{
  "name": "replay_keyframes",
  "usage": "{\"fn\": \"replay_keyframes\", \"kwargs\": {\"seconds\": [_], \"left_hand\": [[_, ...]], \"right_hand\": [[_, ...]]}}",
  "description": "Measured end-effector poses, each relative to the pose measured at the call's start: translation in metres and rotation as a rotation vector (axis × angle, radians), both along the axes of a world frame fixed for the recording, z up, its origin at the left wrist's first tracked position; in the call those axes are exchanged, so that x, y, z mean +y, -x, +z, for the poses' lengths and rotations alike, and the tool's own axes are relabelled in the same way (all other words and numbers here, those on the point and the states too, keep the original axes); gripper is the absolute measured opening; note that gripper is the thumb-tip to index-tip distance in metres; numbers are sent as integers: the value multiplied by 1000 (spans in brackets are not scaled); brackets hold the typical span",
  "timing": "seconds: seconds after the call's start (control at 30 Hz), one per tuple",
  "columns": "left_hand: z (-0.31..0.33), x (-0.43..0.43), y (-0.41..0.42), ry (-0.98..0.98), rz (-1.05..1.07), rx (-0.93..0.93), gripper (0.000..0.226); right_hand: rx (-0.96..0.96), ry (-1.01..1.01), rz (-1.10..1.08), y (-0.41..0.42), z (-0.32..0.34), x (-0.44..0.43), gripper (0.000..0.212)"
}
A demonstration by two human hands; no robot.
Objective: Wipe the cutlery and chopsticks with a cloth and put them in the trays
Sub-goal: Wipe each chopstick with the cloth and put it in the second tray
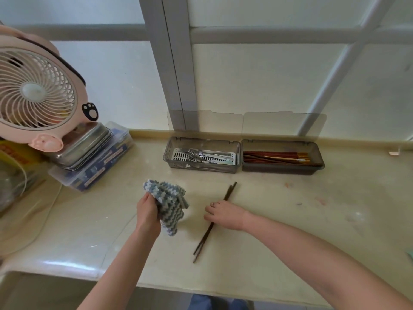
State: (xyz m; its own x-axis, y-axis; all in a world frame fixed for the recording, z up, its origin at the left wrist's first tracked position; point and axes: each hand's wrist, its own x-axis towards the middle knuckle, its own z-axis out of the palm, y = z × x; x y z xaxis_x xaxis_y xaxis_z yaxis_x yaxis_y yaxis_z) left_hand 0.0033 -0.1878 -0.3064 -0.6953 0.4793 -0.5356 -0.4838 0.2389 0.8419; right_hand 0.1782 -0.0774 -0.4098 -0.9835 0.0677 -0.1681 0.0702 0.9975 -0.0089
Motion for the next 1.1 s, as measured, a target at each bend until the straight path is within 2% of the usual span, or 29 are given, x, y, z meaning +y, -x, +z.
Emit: {"fn": "replay_keyframes", "kwargs": {"seconds": [0.1,0.23,0.33,0.43,0.5,0.6,0.73,0.83,0.9,1.03,1.1], "left_hand": [[-3,-1,3,-5,-36,-7,26],[-8,-2,4,-31,-6,-29,29],[-10,4,-3,-76,0,-74,26],[-9,10,-11,-81,-40,-82,23],[-9,14,-15,-74,-70,-66,24],[-8,19,-20,-60,-111,-37,26],[-12,27,-21,-10,-137,-18,24],[-10,29,-27,-24,-148,-29,21],[-5,30,-34,-70,-182,-26,21],[4,32,-45,-116,-241,41,24],[4,36,-47,-128,-278,86,22]], "right_hand": [[12,67,0,0,12,2,18],[483,207,-235,-1,43,8,16],[686,461,-507,5,61,9,13],[651,712,-860,-2,54,6,12],[574,787,-1017,-13,39,3,13],[404,833,-1041,-23,27,-6,15],[705,994,-1059,-18,41,-15,13],[894,1012,-1026,-10,56,-15,5],[907,1029,-1034,-10,52,-20,7],[807,1064,-1088,-11,37,-31,13],[819,1168,-1043,-5,44,-34,22]]}}
